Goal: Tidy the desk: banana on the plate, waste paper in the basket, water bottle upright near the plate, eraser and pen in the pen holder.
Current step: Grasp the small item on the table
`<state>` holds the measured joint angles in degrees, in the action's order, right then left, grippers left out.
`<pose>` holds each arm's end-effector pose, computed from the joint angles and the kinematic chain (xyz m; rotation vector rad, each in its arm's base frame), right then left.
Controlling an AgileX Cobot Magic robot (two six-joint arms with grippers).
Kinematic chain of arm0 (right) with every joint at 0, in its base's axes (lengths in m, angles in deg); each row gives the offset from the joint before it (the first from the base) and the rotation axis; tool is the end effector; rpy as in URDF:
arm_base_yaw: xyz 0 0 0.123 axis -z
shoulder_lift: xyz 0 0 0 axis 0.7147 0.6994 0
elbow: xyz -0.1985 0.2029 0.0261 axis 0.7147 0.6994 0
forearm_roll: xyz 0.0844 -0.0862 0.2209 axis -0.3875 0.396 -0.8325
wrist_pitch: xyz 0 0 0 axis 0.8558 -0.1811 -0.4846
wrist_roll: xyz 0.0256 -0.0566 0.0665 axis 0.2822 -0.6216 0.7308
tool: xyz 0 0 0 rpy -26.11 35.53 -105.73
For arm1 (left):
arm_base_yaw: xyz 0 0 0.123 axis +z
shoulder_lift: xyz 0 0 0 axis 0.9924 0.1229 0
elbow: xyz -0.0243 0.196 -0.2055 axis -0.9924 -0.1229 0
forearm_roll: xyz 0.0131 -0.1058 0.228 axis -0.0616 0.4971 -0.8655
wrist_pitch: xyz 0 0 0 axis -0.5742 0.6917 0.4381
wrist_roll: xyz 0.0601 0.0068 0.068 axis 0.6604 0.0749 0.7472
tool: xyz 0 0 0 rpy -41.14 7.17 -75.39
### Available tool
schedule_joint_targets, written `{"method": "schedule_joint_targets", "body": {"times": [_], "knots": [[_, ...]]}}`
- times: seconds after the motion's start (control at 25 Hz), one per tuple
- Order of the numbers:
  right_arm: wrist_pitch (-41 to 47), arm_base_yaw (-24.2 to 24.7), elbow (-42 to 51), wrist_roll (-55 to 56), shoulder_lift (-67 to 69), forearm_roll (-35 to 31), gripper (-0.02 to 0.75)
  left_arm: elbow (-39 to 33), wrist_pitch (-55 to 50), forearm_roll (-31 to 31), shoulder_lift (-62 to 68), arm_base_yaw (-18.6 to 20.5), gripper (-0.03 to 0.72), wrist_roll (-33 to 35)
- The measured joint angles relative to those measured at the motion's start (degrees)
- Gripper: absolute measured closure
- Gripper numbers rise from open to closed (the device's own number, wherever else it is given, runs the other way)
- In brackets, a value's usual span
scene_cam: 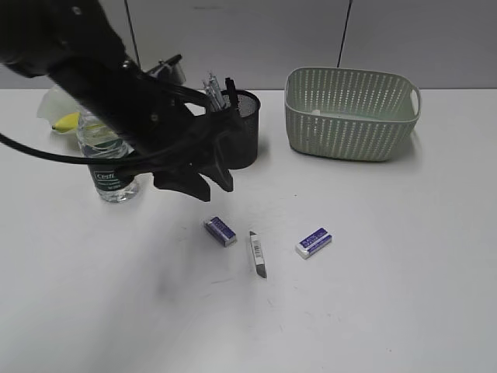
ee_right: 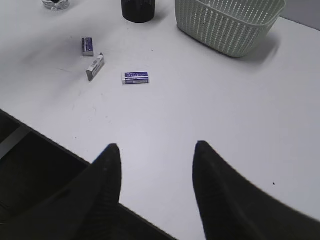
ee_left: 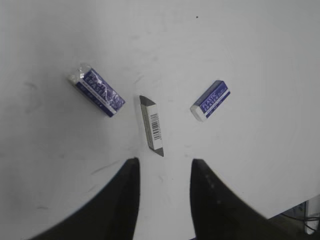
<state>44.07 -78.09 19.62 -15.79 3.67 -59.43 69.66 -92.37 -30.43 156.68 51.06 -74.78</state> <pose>-0.0006 -0.0029 0.2818 -0.6091 1.9526 0.2988 0.2961 -0.2213 0.2174 -0.0583 2.8981 -0.7816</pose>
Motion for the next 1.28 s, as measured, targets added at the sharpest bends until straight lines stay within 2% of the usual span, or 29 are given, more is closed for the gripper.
{"method": "schedule_joint_targets", "body": {"times": [0.12, 0.28, 0.44, 0.6, 0.8, 1.28], "knots": [[0.0, 0.0, 0.0, 0.0, 0.0, 0.0, 0.356, 7.2, -5.5, -2.3, 6.4, 0.0, 0.432, -5.5], [0.0, 0.0, 0.0, 0.0, 0.0, 0.0, 0.356, 15.3, -14.5, -8.3, 13.3, 0.0, 0.43, -15.8], [0.0, 0.0, 0.0, 0.0, 0.0, 0.0, 0.356, 20.3, -19.9, -11.0, 17.7, 0.0, 0.412, -24.5], [-0.1, 0.0, 0.0, 0.0, 0.0, 0.0, 0.356, 21.8, -20.7, -11.6, 19.9, 0.0, 0.371, -31.2], [-0.1, 0.0, 0.0, 0.0, 0.0, 0.1, 0.356, 21.8, -19.1, -11.1, 21.8, 0.0, 0.358, -33.7], [-0.1, 0.0, 0.0, 0.0, 0.0, 0.1, 0.356, 21.8, -15.4, -9.4, 26.5, -0.4, 0.358, -34.1]]}}
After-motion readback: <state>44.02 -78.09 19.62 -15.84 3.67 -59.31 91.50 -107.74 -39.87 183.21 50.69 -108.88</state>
